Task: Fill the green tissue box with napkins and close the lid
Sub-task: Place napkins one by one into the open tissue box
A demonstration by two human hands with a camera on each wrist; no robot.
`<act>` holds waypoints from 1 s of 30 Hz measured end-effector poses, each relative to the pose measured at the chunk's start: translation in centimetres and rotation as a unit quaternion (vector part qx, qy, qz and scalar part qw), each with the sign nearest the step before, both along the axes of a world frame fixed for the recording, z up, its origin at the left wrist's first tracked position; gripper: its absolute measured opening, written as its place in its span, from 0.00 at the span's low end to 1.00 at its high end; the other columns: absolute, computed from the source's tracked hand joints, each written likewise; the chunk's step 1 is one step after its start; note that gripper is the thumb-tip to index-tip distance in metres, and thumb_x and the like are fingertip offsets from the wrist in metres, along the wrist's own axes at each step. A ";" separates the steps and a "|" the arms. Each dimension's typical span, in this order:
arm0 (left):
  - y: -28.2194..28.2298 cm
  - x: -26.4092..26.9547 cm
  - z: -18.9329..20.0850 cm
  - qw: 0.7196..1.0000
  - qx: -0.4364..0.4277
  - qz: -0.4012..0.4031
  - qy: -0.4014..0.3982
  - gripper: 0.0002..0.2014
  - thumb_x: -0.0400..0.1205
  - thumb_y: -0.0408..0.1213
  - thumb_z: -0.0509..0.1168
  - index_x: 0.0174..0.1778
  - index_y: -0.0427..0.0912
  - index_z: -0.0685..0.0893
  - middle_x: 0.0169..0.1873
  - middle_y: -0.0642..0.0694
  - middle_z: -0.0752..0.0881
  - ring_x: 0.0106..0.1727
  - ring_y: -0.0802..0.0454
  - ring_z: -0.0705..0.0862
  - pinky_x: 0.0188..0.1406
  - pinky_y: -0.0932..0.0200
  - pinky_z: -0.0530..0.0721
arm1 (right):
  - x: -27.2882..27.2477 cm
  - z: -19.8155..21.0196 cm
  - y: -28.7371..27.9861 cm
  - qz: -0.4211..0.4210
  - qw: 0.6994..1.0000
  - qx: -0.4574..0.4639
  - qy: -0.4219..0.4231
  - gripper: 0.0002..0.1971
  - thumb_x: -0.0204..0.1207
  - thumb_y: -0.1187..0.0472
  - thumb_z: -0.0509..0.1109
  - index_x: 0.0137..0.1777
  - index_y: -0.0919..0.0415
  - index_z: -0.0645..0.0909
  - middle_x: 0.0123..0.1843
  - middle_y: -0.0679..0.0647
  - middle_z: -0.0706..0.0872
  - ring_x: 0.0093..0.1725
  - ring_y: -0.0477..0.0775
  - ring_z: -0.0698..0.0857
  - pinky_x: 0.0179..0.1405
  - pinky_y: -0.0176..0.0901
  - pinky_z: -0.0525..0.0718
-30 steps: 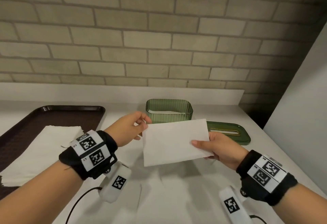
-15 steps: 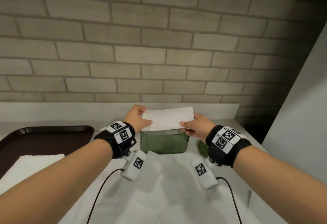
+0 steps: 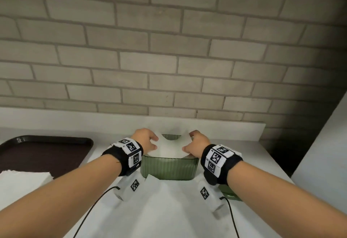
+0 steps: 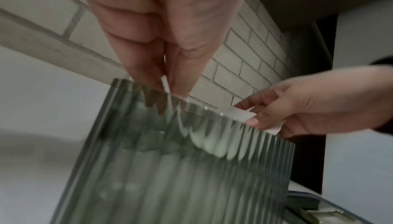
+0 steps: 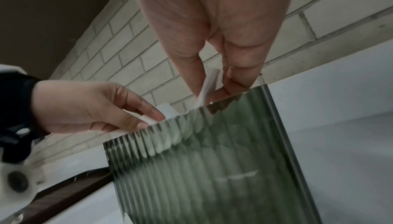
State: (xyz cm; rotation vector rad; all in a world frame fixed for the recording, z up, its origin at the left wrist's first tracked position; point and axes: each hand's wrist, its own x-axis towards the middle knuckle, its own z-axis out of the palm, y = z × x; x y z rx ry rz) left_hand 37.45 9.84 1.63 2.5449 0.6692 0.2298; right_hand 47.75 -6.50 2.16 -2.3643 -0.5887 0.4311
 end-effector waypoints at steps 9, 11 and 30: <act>-1.1 1.4 0.1 0.985 0.116 0.013 0.123 0.16 0.75 0.37 0.72 0.58 0.41 0.86 0.59 0.46 0.85 0.62 0.48 0.83 0.59 0.62 0.79 | 0.5 -0.3 0.0 0.090 0.981 -0.147 -0.091 0.19 0.76 0.64 0.68 0.67 0.66 0.77 0.67 0.59 0.81 0.65 0.57 0.81 0.54 0.37 0.78; -1.0 1.5 0.2 0.977 0.144 0.007 0.154 0.13 0.75 0.40 0.72 0.52 0.40 0.86 0.53 0.44 0.85 0.61 0.47 0.84 0.58 0.60 0.81 | 0.5 0.1 -0.1 0.093 0.978 -0.158 -0.102 0.19 0.78 0.65 0.66 0.68 0.68 0.78 0.68 0.60 0.81 0.66 0.58 0.80 0.62 0.40 0.78; 0.2 2.9 0.6 0.954 0.163 -0.085 0.236 0.16 0.76 0.40 0.66 0.26 0.43 0.69 0.26 0.47 0.75 0.32 0.46 0.77 0.26 0.65 0.72 | -3.7 2.1 -2.0 0.094 0.990 0.002 -0.109 0.05 0.74 0.64 0.71 0.45 0.58 0.89 0.39 0.48 0.88 0.41 0.48 0.86 0.43 0.33 0.81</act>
